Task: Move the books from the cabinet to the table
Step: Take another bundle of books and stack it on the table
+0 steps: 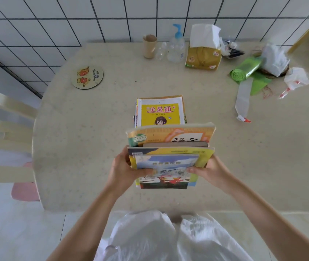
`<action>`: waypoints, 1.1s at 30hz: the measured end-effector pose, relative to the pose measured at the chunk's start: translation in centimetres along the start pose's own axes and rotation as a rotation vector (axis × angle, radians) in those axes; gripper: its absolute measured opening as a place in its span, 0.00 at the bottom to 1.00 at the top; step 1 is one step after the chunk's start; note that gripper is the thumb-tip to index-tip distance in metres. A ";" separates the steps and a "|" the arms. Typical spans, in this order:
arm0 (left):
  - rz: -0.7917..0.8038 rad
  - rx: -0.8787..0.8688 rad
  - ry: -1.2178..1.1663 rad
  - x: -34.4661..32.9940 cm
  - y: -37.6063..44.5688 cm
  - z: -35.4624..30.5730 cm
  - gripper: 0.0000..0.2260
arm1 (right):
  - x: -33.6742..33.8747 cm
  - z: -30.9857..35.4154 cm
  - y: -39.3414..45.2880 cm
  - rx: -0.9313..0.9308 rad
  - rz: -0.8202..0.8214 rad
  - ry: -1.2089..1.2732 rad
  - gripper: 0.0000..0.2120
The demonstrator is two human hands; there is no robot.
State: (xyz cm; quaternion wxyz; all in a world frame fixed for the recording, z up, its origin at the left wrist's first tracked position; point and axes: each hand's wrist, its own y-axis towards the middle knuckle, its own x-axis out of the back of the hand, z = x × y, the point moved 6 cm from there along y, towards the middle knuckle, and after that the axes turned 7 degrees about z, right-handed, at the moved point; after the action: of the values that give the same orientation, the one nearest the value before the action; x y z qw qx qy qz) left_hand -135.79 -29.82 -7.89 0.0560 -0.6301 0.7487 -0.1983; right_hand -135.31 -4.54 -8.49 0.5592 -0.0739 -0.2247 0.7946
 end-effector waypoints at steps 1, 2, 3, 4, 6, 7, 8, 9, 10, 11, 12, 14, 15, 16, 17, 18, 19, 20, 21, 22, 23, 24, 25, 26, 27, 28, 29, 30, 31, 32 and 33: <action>-0.001 0.002 -0.025 0.1 0.4 -0.8 0.28 | 0.4 0.6 0.2 0.001 -0.002 0.039 0.24; -0.003 0.000 -0.053 0.2 0.7 -1.7 0.28 | 0.8 1.2 0.4 0.007 0.002 0.074 0.26; -0.008 0.004 -0.081 0.4 1.0 -2.2 0.28 | 1.2 1.9 0.6 0.016 0.009 0.109 0.28; -0.012 0.012 -0.123 0.5 1.4 -2.7 0.28 | 1.6 2.7 0.8 0.029 0.012 0.137 0.30; -0.028 0.042 -0.193 0.6 2.2 -3.6 0.26 | 2.2 4.1 1.4 0.037 -0.011 0.206 0.31; -0.044 0.056 -0.220 0.5 2.6 -4.0 0.25 | 2.4 4.6 1.8 0.031 -0.032 0.227 0.31; -0.067 0.078 -0.245 0.5 3.2 -4.2 0.24 | 2.6 5.1 2.4 0.027 -0.054 0.222 0.30; -0.088 0.102 -0.266 0.4 3.8 -4.3 0.23 | 2.7 5.6 3.1 0.020 -0.078 0.203 0.28; -0.112 0.130 -0.280 0.3 4.4 -4.2 0.23 | 2.8 5.8 3.8 0.008 -0.099 0.188 0.25; -0.135 0.156 -0.290 0.2 5.1 -4.1 0.22 | 3.0 5.9 4.7 -0.013 -0.120 0.186 0.22; -0.153 0.174 -0.286 0.1 5.7 -4.0 0.22 | 3.1 5.8 5.6 -0.039 -0.138 0.190 0.19; -0.184 0.200 -0.236 0.0 6.9 -3.7 0.19 | 3.4 5.2 7.3 -0.112 -0.158 0.197 0.17; -0.195 0.214 -0.208 0.0 7.5 -3.5 0.17 | 3.5 4.7 8.1 -0.153 -0.162 0.208 0.17; -0.201 0.231 -0.189 0.0 8.0 -3.2 0.15 | 3.5 4.2 8.8 -0.192 -0.163 0.216 0.17; -0.207 0.248 -0.178 0.1 8.5 -2.8 0.13 | 3.5 3.9 9.4 -0.221 -0.163 0.218 0.18; -0.214 0.264 -0.168 0.3 9.0 -2.5 0.12 | 3.4 3.7 10.1 -0.238 -0.157 0.213 0.17; -0.221 0.280 -0.157 0.5 9.4 -2.1 0.12 | 3.3 3.6 10.6 -0.251 -0.151 0.208 0.17; -0.230 0.293 -0.147 0.6 9.8 -1.8 0.11 | 3.1 3.5 11.0 -0.265 -0.144 0.203 0.17; -0.238 0.302 -0.143 0.6 10.0 -1.6 0.12 | 3.0 3.4 11.3 -0.277 -0.137 0.199 0.17; -0.244 0.306 -0.138 0.6 10.1 -1.4 0.12 | 2.9 3.3 11.5 -0.293 -0.137 0.197 0.16; -0.250 0.308 -0.127 0.6 10.3 -1.2 0.12 | 2.9 3.2 11.8 -0.310 -0.142 0.193 0.16; -0.257 0.309 -0.112 0.5 10.3 -1.2 0.11 | 3.0 3.1 11.9 -0.328 -0.152 0.181 0.15; -0.267 0.310 -0.099 0.4 10.4 -1.1 0.11 | 3.2 3.2 12.1 -0.339 -0.159 0.165 0.14; -0.280 0.310 -0.083 0.4 10.4 -1.2 0.10 | 3.3 3.5 12.4 -0.339 -0.163 0.152 0.13; -0.296 0.314 -0.060 0.5 10.5 -1.5 0.10 | 3.4 3.8 12.6 -0.333 -0.165 0.146 0.13; -0.311 0.316 -0.034 0.5 10.6 -1.8 0.09 | 3.6 4.2 12.9 -0.326 -0.166 0.138 0.13; -0.327 0.318 -0.011 0.5 10.7 -2.2 0.08 | 3.6 4.5 13.1 -0.318 -0.165 0.119 0.13; -0.341 0.317 0.011 0.5 10.7 -2.4 0.08 | 3.6 4.7 13.2 -0.311 -0.166 0.092 0.13; -0.347 0.318 0.034 0.4 10.7 -2.5 0.07 | 3.6 4.8 13.3 -0.304 -0.171 0.060 0.13; -0.350 0.308 0.057 0.3 10.6 -2.7 0.07 | 3.5 4.9 13.3 -0.295 -0.179 0.022 0.14; -0.352 0.292 0.081 0.2 10.6 -2.6 0.07 | 3.5 5.0 13.2 -0.282 -0.189 -0.019 0.15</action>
State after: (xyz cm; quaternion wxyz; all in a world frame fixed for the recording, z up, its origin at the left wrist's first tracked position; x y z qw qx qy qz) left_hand -146.48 -28.07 -9.43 0.0808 -0.7276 0.5925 -0.3363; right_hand -149.71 -6.27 -9.36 0.6134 -0.1229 -0.3450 0.6997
